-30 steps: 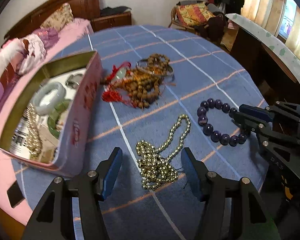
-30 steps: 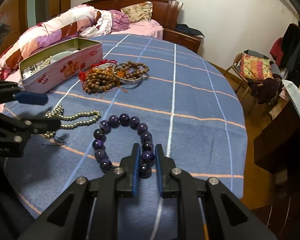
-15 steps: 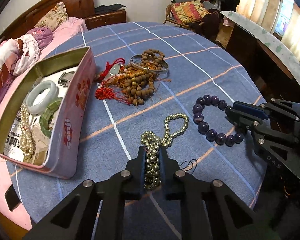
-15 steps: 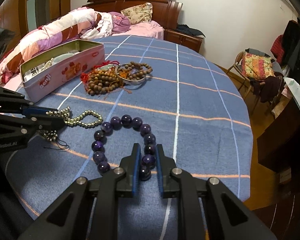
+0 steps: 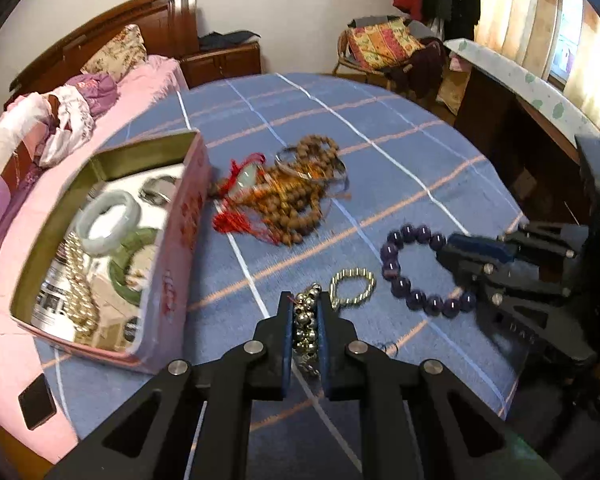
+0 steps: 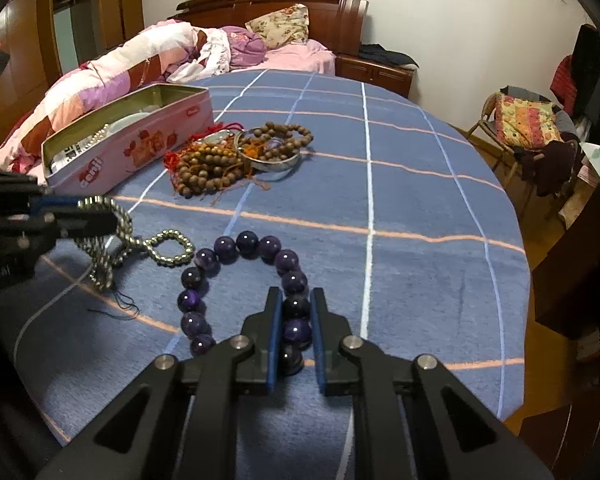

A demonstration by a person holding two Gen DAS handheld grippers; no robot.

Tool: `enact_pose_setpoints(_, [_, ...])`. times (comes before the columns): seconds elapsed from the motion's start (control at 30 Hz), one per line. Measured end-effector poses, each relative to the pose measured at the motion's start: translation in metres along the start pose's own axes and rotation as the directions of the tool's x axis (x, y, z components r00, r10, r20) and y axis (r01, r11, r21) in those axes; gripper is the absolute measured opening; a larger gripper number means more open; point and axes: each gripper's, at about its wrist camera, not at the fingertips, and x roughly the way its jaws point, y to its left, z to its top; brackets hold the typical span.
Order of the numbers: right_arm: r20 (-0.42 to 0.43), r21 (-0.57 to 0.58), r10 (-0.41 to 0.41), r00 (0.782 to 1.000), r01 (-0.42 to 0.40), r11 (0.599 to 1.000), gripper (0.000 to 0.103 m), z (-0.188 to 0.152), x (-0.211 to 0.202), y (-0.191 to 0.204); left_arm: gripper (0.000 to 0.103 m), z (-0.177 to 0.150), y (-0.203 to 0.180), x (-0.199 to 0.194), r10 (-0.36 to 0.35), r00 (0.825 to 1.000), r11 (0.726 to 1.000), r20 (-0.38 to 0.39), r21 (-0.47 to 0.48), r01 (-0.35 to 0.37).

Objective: Organize jewelry
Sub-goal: 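Grasp the gold bead necklace with the left gripper while the right holds the purple bracelet, then carry the gold beads over the tin with the left while the right carries the purple bracelet there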

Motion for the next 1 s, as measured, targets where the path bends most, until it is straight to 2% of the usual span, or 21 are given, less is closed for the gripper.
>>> enact_pose_setpoints(0.2, [0.035,0.028,0.016,0.999,-0.017,0.999,0.016,0.003,-0.01,-0.007,0.01,0.017,0.017,-0.022,0.014,0.997,0.999,0.074,-0.043,-0.01])
enact_pose_setpoints(0.47, [0.095,0.026,0.03,0.995,-0.032,0.999,0.016,0.019,-0.026,-0.004,0.01,0.037,0.046,-0.052,0.045,0.985,0.994,0.166,-0.107,-0.027])
enact_pose_setpoints(1.0, [0.186,-0.05,0.047,0.981,-0.038,0.998,0.016,0.066,-0.044,0.022,0.009,0.043,0.1,-0.075,0.107,0.97,0.978,0.22,-0.201,-0.063])
